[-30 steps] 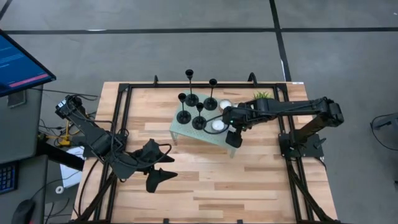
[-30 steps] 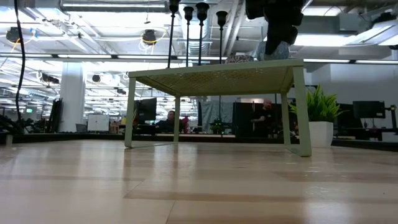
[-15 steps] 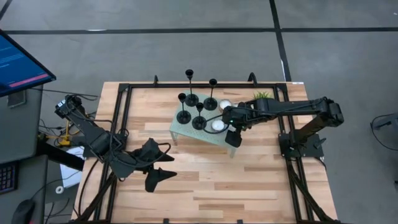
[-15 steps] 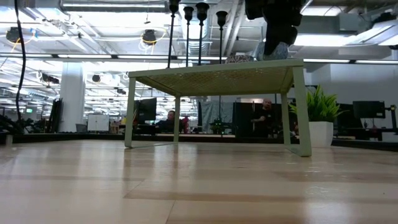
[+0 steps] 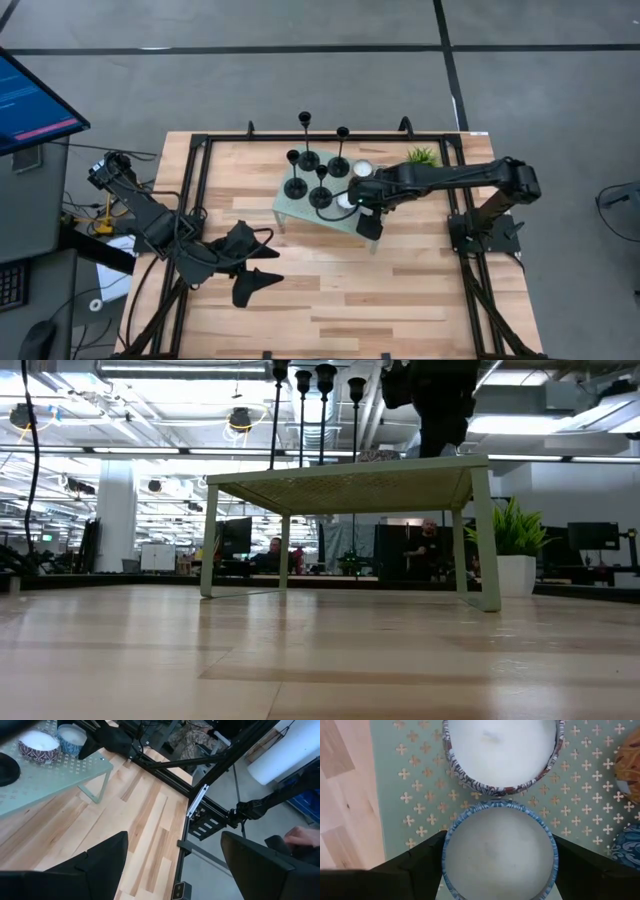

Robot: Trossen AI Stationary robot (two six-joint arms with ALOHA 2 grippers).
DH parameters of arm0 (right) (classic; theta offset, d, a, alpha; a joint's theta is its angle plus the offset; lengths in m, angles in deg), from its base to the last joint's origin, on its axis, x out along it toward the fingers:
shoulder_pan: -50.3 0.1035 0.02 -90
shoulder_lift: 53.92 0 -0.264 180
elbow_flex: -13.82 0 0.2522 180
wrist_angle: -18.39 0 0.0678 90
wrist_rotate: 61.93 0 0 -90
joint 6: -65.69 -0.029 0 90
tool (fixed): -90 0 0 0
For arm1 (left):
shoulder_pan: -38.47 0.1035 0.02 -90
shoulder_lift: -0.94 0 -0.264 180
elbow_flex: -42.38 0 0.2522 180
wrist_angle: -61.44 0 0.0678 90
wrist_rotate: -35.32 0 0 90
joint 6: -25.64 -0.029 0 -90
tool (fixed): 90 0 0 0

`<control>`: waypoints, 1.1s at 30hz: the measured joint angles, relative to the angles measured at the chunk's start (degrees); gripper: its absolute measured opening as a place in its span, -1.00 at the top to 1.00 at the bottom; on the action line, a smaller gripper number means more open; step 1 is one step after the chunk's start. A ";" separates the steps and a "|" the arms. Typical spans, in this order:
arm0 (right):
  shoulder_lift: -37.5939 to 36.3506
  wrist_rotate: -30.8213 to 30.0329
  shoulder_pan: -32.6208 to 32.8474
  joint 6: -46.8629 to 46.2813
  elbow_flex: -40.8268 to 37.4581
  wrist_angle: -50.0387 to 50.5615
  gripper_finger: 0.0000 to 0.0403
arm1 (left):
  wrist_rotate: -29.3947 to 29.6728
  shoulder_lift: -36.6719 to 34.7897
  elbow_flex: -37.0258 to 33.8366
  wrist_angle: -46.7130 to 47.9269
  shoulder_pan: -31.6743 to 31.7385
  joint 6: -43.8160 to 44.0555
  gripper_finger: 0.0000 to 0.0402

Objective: Pick & Place candle stick holders
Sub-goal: Put the light blue scented candle on the shelf, then return to Home Position

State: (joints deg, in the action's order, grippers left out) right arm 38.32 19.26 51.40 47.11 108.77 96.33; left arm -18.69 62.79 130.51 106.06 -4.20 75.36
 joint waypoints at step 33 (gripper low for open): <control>-13.68 -0.06 2.28 0.71 10.64 4.03 -0.74 | 2.50 -0.24 0.00 -0.45 0.00 -0.68 -0.59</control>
State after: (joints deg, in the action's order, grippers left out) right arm 24.63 19.20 53.69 47.82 119.42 100.37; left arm -16.19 62.55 130.51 105.61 -4.20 74.68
